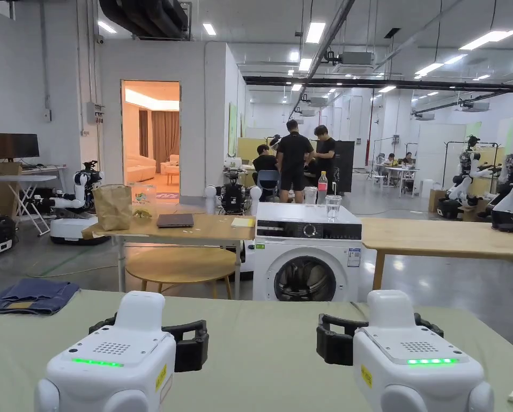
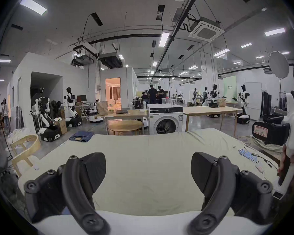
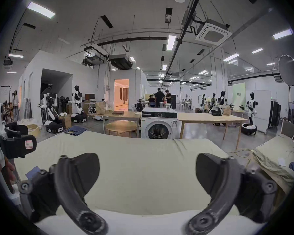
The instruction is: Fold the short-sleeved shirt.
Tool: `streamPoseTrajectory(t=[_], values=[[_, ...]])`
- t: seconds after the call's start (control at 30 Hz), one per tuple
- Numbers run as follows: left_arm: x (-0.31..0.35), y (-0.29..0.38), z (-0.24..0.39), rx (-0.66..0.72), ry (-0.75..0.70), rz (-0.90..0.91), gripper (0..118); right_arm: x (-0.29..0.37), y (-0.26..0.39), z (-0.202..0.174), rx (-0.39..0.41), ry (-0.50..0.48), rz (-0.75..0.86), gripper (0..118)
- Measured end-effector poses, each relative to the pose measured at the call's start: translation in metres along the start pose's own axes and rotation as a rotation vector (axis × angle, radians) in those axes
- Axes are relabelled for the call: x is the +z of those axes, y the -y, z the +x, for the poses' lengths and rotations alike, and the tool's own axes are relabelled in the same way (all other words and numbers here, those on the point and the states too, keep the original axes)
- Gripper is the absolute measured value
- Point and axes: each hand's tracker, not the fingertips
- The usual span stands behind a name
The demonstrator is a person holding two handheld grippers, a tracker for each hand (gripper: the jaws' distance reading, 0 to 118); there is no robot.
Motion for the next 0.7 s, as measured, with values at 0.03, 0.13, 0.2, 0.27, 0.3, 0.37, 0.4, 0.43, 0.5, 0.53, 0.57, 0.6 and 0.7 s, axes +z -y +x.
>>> streamPoseTrajectory(t=[0.03,0.13,0.2,0.27,0.3,0.37,0.4,0.43,0.5,0.53,0.57,0.6,0.7], values=[[0.000,0.000,0.001,-0.002,0.000,0.001,103,0.000,0.000,0.000,-0.003,-0.023,0.002,117],[0.001,-0.001,0.001,0.005,0.001,0.006,103,-0.001,-0.003,-0.006,0.015,-0.016,-0.023,117],[0.001,-0.002,0.002,0.007,0.003,0.004,103,-0.002,-0.002,-0.011,0.066,0.047,-0.010,117],[0.002,-0.003,0.002,0.005,0.003,0.007,103,-0.001,-0.001,-0.017,0.109,0.081,0.017,117],[0.002,-0.003,0.002,0.005,0.003,0.008,103,-0.001,-0.001,-0.019,0.115,0.084,0.014,117],[0.002,-0.003,0.002,0.005,0.003,0.011,103,-0.002,-0.002,-0.021,0.110,0.085,0.002,117],[0.002,-0.003,0.001,0.007,0.004,0.010,103,-0.002,-0.002,-0.021,0.099,0.084,-0.007,117],[0.002,-0.003,0.000,0.008,0.005,0.010,103,-0.003,-0.001,-0.021,0.078,0.082,-0.018,117],[0.001,-0.001,-0.001,0.009,0.007,0.013,103,-0.004,0.001,-0.022,0.065,0.091,-0.023,117],[0.000,-0.001,-0.002,0.010,0.008,0.010,103,-0.005,0.002,-0.023,0.072,0.096,-0.024,117],[-0.001,0.000,-0.003,0.011,0.007,0.005,103,-0.005,0.003,-0.024,0.084,0.099,-0.024,117],[-0.002,0.001,-0.003,0.010,0.005,0.000,103,-0.005,0.005,-0.025,0.094,0.104,-0.018,117],[-0.004,0.002,-0.003,0.008,0.003,-0.008,103,-0.006,0.007,-0.026,0.113,0.101,-0.014,117]])
